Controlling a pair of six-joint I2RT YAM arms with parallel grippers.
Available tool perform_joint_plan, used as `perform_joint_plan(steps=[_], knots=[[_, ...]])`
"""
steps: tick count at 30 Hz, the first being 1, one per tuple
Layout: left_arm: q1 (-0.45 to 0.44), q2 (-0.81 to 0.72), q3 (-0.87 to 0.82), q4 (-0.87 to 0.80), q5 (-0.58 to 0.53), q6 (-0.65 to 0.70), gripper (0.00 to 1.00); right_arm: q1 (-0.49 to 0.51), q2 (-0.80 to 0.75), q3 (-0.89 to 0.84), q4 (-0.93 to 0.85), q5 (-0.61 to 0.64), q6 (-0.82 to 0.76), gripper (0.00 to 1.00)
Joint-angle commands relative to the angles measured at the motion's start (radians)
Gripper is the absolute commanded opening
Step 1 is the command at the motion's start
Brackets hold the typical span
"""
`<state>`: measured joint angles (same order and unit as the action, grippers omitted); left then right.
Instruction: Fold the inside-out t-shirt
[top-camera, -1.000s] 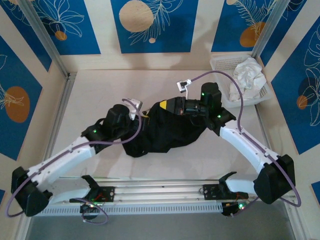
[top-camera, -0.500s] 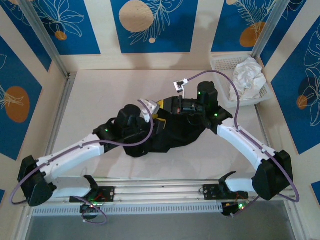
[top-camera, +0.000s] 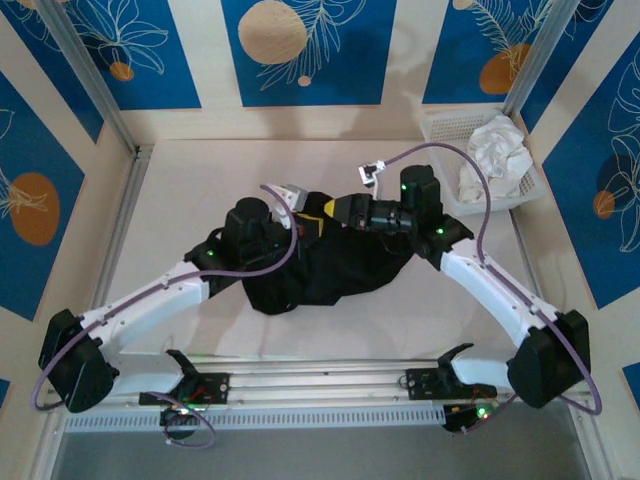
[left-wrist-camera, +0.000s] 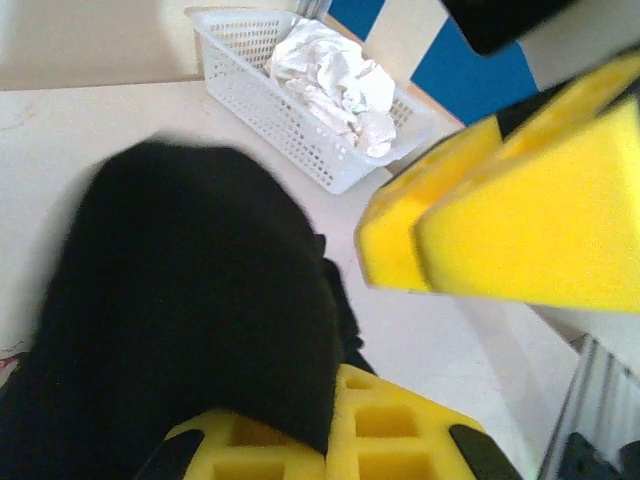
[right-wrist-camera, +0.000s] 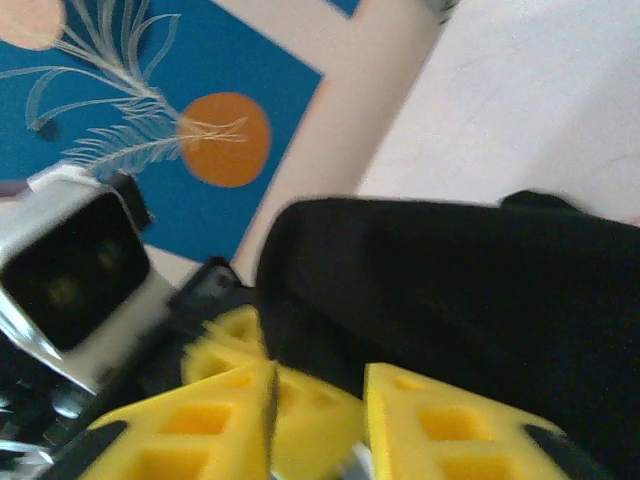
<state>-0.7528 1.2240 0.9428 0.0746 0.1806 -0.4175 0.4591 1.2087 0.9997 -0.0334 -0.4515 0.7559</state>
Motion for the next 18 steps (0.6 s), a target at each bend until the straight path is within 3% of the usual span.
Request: perform_joint_plan(steps=[1,6,12,14,18], knots=[[0.024,-0.046,-0.033,0.099,0.104,-0.079,0.00,0.001,-0.112,-0.072,-0.116,0.128,-0.148,0.39],[0.033,-0.069,-0.059,0.118,0.126,-0.091,0.00,0.023,-0.130,-0.162,-0.077,0.130,-0.150,0.50],[0.034,-0.073,-0.067,0.118,0.134,-0.091,0.00,0.038,-0.046,-0.146,0.034,0.043,-0.124,0.50],[0.034,-0.080,-0.071,0.117,0.130,-0.091,0.00,0.040,-0.023,-0.132,0.038,0.032,-0.125,0.42],[0.040,-0.103,-0.081,0.112,0.122,-0.090,0.00,0.023,-0.034,-0.149,0.038,0.036,-0.130,0.04]])
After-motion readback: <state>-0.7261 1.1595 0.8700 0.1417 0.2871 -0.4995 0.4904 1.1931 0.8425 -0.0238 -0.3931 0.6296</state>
